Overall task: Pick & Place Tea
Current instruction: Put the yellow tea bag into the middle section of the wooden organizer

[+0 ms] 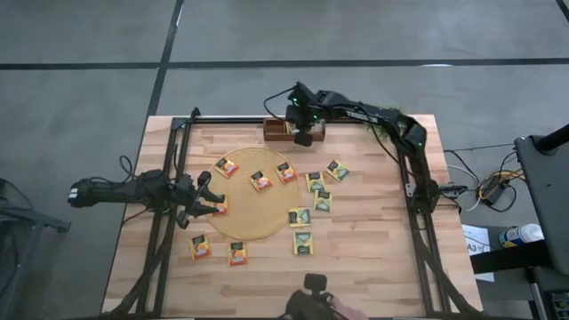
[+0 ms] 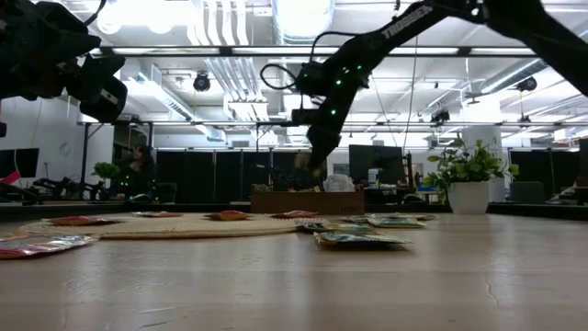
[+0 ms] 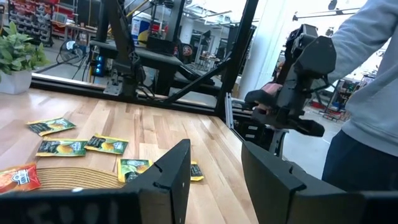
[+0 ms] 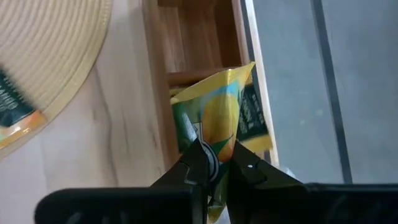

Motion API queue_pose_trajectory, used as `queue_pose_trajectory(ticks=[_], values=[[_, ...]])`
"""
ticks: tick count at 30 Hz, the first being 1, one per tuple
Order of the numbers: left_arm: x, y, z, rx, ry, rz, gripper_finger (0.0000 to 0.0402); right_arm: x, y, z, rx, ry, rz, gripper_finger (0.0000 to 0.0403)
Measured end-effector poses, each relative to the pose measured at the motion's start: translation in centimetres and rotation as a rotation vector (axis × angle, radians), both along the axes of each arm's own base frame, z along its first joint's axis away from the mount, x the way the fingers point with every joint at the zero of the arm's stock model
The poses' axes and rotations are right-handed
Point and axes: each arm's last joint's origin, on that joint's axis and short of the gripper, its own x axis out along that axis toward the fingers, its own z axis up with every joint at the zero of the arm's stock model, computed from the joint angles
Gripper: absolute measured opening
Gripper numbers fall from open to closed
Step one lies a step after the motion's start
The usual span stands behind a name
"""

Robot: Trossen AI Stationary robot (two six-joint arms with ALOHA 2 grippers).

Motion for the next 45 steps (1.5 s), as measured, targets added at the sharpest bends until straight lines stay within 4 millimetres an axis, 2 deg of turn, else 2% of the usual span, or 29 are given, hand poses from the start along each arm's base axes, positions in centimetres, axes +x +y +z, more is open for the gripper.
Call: queue_pose_trajectory(ticks=[10, 22, 29, 45], values=[[0.0, 0.0, 0.0, 0.000, 0.000, 0.000, 0.0138, 2.0, -1.7, -0.9, -0.051, 0.072, 0.020, 0.0024], [0.0, 0.0, 0.0, 0.000, 0.000, 0.002, 0.0138, 1.4, -1.6, -2.2, -0.030, 0.189, 0.070, 0.0067], [0.0, 0.0, 0.0, 0.000, 0.000, 0.003, 0.0138, 1.4, -1.6, -2.3, -0.033, 0.191, 0.075, 0.0109], [0.0, 0.0, 0.0, 0.000, 0.000, 0.002, 0.0138, 1.5, -1.6, -2.3, -0.033, 0.187, 0.071, 0.0237]])
